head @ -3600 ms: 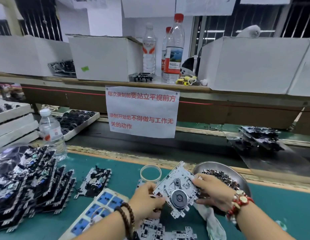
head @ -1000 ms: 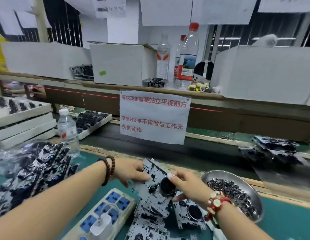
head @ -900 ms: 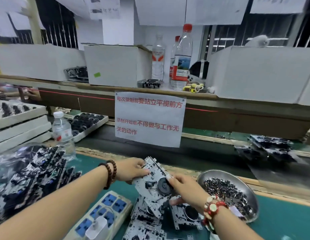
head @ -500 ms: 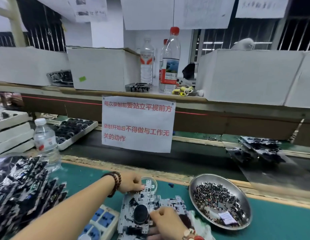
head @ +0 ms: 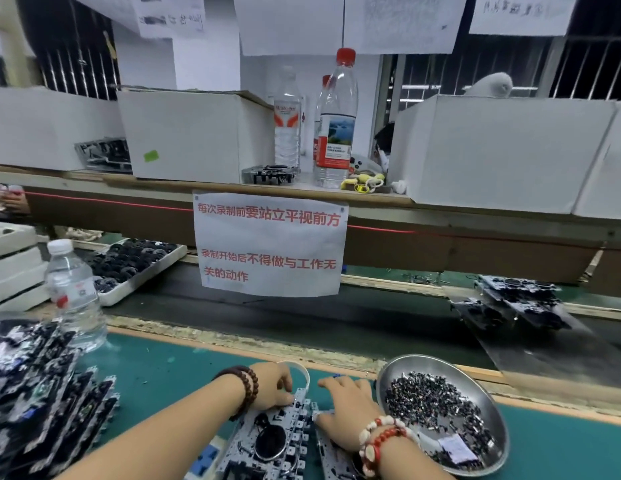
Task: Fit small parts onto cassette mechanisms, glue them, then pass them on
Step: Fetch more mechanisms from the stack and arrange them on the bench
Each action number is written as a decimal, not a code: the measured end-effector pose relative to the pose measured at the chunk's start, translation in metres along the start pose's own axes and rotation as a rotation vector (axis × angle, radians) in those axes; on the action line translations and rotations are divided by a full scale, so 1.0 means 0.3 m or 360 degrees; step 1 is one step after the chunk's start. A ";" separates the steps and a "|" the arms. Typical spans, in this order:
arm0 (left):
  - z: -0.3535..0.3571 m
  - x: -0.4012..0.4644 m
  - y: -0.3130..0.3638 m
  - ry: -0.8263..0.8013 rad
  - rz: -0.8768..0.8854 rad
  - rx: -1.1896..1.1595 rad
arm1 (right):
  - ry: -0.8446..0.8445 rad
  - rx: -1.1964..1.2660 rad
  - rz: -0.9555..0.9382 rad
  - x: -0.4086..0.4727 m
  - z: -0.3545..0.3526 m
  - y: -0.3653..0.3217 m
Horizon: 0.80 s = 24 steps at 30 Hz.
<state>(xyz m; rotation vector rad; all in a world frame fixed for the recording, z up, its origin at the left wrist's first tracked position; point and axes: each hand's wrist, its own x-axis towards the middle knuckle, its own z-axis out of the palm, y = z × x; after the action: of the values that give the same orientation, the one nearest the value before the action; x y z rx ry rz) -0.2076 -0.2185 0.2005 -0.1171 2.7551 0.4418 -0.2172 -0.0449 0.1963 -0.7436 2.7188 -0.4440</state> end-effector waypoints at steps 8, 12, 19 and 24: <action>-0.009 -0.044 -0.002 -0.0110 -0.0044 0.0033 | -0.0352 -0.0407 0.0148 0.026 0.013 -0.019; -0.008 -0.066 -0.007 -0.0147 -0.0055 0.0130 | -0.0393 -0.0615 0.0277 0.018 0.019 -0.025; -0.049 -0.138 -0.035 -0.0083 -0.0066 0.0143 | -0.0226 -0.0358 0.0475 0.041 0.048 -0.010; -0.207 -0.270 -0.194 0.0396 -0.0259 0.0138 | 0.0149 -0.0325 0.0141 0.087 -0.026 -0.248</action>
<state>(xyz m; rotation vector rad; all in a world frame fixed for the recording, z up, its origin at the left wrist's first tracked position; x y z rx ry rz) -0.1441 -0.2914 0.2673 -0.3964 2.9709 0.2801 -0.2086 -0.1180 0.2256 -0.6634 2.9027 -0.1873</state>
